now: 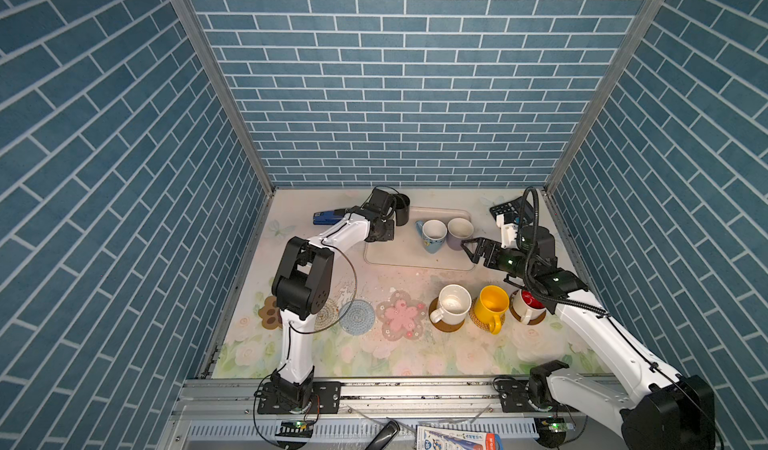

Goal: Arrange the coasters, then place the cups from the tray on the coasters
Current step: 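Lower left gripper onto the plain white mug, close and lift it, then carry the white mug toward the robot over the pink flower coaster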

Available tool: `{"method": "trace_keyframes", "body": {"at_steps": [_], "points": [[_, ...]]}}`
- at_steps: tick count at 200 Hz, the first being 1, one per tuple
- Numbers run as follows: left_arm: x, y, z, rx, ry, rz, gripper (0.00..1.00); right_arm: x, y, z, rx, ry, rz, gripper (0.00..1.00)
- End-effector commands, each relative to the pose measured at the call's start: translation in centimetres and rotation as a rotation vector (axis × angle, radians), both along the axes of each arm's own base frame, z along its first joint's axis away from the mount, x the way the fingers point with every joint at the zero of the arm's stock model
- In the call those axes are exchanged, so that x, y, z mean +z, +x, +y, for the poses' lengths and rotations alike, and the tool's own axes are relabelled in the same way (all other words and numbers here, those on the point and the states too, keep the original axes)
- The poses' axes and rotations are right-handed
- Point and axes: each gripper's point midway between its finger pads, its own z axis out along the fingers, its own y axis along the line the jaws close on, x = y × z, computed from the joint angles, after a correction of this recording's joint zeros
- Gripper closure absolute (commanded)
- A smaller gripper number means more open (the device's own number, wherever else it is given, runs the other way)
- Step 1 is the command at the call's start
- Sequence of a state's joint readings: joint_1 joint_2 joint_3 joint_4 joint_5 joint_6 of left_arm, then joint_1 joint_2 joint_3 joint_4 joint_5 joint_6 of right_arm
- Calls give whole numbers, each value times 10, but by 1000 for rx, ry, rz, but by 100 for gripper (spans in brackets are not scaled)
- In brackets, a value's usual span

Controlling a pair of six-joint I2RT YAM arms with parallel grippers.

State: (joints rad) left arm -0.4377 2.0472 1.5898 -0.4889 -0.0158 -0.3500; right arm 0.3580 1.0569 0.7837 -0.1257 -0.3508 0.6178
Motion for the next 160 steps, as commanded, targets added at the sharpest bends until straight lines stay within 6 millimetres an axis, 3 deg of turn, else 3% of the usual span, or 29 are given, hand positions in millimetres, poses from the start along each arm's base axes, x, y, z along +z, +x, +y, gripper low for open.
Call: {"method": "trace_keyframes", "body": {"at_steps": [1,40,91,160], "points": [[4,1,2,-1,6,3,100,-7,-1,1,-3,12,9,1],[22,-3,8,8,8,-40,100,-10,-1,2,-3,16,13,1],[67,-17,9,-21,4,-109,100,-15,2,3,0,3,31,1],[106,-65,3,-106,-9,-187,100,-23,5,2,4,-39,56,1]]}}
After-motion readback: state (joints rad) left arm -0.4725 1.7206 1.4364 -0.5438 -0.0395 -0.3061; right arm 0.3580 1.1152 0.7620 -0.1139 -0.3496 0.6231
